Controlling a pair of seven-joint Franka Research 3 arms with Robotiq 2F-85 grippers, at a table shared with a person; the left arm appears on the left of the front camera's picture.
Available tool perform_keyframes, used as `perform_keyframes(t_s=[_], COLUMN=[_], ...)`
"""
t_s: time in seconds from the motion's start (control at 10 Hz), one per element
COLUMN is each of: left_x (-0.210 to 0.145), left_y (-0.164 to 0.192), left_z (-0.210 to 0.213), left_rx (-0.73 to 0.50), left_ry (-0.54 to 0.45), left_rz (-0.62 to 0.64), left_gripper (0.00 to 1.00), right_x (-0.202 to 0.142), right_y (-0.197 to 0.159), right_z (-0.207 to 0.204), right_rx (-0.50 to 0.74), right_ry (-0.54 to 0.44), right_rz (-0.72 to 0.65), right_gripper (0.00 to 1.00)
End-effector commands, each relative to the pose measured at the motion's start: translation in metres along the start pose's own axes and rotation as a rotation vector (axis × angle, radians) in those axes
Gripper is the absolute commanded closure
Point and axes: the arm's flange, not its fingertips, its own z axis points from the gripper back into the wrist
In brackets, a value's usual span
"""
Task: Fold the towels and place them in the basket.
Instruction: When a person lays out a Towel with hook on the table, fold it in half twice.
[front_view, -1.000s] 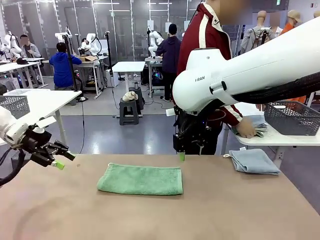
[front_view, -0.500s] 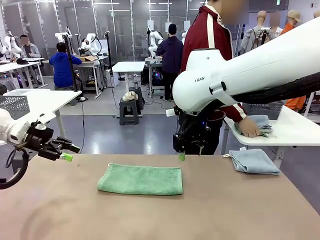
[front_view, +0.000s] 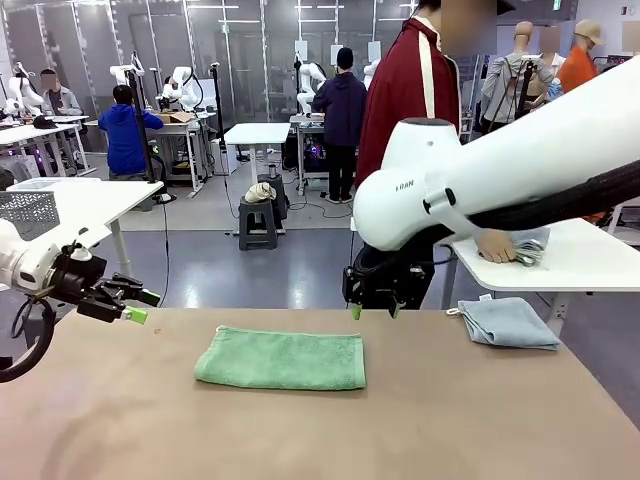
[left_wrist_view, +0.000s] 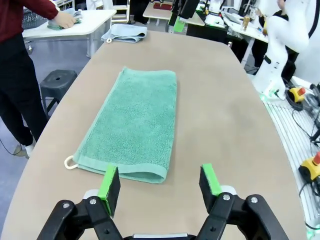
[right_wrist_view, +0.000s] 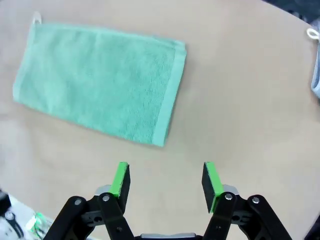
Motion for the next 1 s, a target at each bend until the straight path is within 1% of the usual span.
perform_keyframes(t_s=[0.0,0.1,0.2,0.3,0.4,0.6,0.7,0.8,0.9], left_x=[0.002,0.002,0.002,0.002,0.002,0.002,0.002,0.002,0.002], left_y=[0.005,0.005,0.005,0.005,0.005,0.005,0.005,0.005,0.005], left_z=[0.002,0.002,0.002,0.002,0.002,0.002,0.002,0.002,0.002], left_rx=[-0.016,-0.016,-0.016,-0.016,-0.016,-0.016,-0.016,-0.016,-0.016], left_ry=[-0.001,-0.001,-0.001,-0.001,-0.001,-0.001,-0.001,-0.001,-0.001], left_rz=[-0.012,-0.012,-0.012,-0.012,-0.012,-0.012,-0.012,-0.012,-0.012], left_gripper=[0.19,0.19,0.19,0.19,0.19,0.19,0.19,0.19,0.19], right_x=[-0.02,-0.019,-0.015,-0.008,-0.017,-0.017,-0.017,-0.013,-0.014], right_y=[0.004,0.004,0.004,0.003,-0.005,-0.005,-0.005,-0.005,-0.005], right_z=[-0.02,-0.031,-0.036,-0.041,-0.032,-0.032,-0.038,-0.057,-0.072], right_rx=[-0.001,-0.003,0.007,-0.006,0.009,0.009,0.007,0.004,-0.012], right_ry=[-0.085,-0.041,-0.021,-0.006,-0.025,-0.025,-0.013,-0.072,-0.107], right_rz=[-0.159,-0.207,-0.211,-0.162,-0.176,-0.176,-0.177,-0.182,-0.204], right_gripper=[0.27,0.27,0.27,0.27,0.27,0.27,0.27,0.27,0.27])
